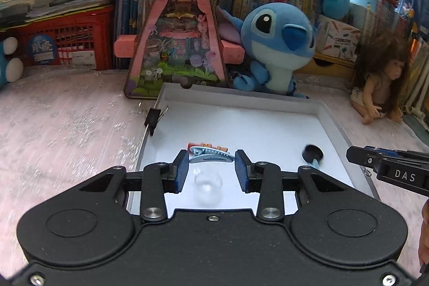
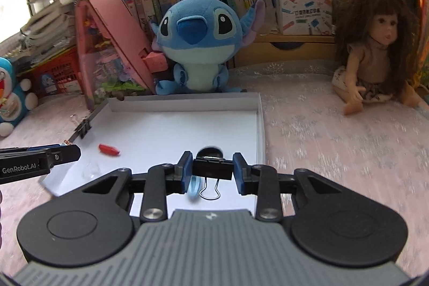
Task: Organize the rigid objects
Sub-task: 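Carry the blue clip and binder clip over the white tray with both tools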
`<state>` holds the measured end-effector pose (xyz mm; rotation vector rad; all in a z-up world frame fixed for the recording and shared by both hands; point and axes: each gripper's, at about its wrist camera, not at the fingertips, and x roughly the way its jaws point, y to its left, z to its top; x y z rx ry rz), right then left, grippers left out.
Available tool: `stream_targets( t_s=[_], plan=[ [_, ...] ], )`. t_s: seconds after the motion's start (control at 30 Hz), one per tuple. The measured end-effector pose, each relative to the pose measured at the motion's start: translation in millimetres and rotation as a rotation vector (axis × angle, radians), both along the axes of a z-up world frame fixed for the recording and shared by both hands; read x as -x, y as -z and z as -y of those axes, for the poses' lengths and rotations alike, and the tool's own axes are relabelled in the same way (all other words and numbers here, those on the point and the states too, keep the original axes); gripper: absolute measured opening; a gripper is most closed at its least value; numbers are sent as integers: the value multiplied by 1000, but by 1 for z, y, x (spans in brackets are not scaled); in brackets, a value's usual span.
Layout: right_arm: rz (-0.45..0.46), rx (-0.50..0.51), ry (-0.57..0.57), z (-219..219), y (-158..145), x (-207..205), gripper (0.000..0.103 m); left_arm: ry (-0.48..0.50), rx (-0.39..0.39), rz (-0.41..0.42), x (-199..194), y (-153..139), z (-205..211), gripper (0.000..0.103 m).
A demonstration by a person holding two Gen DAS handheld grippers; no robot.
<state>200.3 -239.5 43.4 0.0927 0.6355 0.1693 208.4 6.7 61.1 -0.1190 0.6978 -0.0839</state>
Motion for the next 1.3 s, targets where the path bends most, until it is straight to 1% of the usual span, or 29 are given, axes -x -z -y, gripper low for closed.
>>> stream_targets(
  t_s=[0.13,0.27,0.37,0.5,0.8,0.93,1.1,1.3],
  plan=[
    [-51,-36,15,-2,2,-36,37,-9,15,-4,-34,6,0,35],
    [-46,-6,25,-8,14,-61,37,-49,10,-35,-63,20,0,35],
    [-62,-12,27,-11,23,-73,37,-59,-1,-32,-75,27,2,35],
    [-63,-17,36,-15,29,-80,37,-52,20,-21,-82,34,2,35],
    [-14,-19,62,-18,38,-85,37,-47,-32,-24,-89,49,9,35],
    [11,-26,73,-18,40,-85,37,-49,-24,-32,-91,54,7,35],
    [-34,4,63,-22,43,-90,37,-40,-32,-43,-93,57,9,35],
    [-63,3,65,-23,45,-93,37,-35,-50,-43,-93,58,12,35]
  ],
)
